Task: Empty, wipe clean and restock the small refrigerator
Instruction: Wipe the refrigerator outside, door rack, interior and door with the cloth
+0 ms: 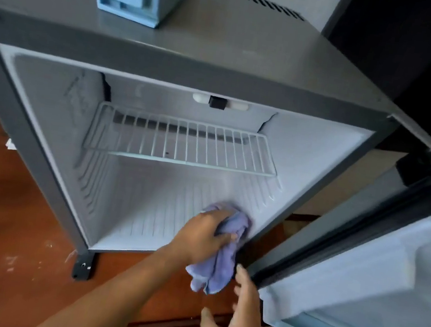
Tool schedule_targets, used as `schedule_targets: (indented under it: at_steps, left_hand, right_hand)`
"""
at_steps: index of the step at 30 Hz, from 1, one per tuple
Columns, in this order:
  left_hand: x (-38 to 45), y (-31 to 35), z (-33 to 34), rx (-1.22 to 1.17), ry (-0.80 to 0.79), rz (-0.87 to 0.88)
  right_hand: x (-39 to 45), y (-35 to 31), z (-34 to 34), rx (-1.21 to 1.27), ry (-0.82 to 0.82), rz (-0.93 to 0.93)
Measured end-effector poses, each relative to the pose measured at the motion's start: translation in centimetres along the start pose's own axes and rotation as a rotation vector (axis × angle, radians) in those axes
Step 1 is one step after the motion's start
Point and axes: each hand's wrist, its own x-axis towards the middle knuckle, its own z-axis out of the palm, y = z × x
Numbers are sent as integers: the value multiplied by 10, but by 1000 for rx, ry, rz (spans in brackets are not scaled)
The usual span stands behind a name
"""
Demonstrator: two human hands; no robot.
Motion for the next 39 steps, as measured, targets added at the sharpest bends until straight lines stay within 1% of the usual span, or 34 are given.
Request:
schedule_targets:
  at_steps: [1,2,4,5,6,7,8,9,10,11,12,13,14,16,17,18,20,21,23,25,27,29,31,32,34,35,37,39]
  left_hand:
    - [-17,11,-12,-87,24,18]
    - [-33,22,-24,-202,32,30]
    - [-59,46,-49,-375,-39,36]
    - [-66,54,-58,-381,-84,61]
    - [-70,59,-69,-260,-76,85]
    - [-75,62,-81,-52,-9,120]
    - [-80,65,-96,169,129,173]
    - [-84,69,-112,340,312,246]
    - [-85,71,-126,447,460,309]
    - [-82,70,-139,513,549,338]
    - [-73,65,-149,600,589,319]
    - [-61,58,-158,701,569,248]
    - [-50,53,-165,787,510,160]
    - [-31,48,-173,845,332,-30]
    - [-25,45,-175,842,260,-108]
    - [-20,40,-176,845,230,-141]
    - [-17,33,-174,893,212,-150]
    - [-16,31,-173,937,205,-152]
    - [-16,27,-173,1028,227,-149]
    - [-14,25,-172,1068,245,-139]
    - [-14,25,-171,1051,258,-128]
    - [-15,23,-170,1060,283,-130]
    - [-14,23,-170,1084,297,-119]
    - [-14,23,-169,1088,300,-116]
    - [-14,22,-170,1073,321,-93]
    - [-14,20,-169,1071,336,-80]
    - [-13,20,-169,1105,359,-58]
    - [-15,24,-167,1102,324,-74]
  right_hand:
    - [-17,-11,0,79,140,-6]
    - [-9,-32,-8,161,201,-68]
    - [8,-54,-22,358,67,-169]
    - [20,-63,-29,472,22,-189]
    - [27,-74,-37,540,-12,-205]
    - [30,-88,-43,561,28,-192]
    - [32,-97,-48,591,96,-191]
    - [30,-107,-54,637,189,-221]
    - [29,-113,-60,615,297,-274]
    - [26,-125,-68,570,378,-342]
    - [30,-134,-76,450,473,-406]
    - [36,-145,-83,333,542,-453]
    - [45,-156,-88,199,602,-469]
    - [66,-175,-89,-67,699,-455]
    - [76,-179,-84,-201,678,-450]
    - [84,-182,-78,-278,622,-451]
    - [93,-178,-72,-302,533,-452]
    - [96,-172,-73,-282,514,-475]
    - [98,-160,-74,-237,536,-557]
    - [100,-152,-75,-213,573,-571]
    - [108,-151,-86,-92,658,-494]
    - [119,-161,-99,5,851,-448]
    - [136,-177,-108,-62,1038,-405]
    - [146,-186,-108,-147,1084,-376]
    - [170,-200,-97,-346,1161,-427]
    - [181,-207,-89,-395,1180,-458]
    - [198,-219,-79,-386,1229,-513]
    - [200,-237,-68,-374,1165,-533]
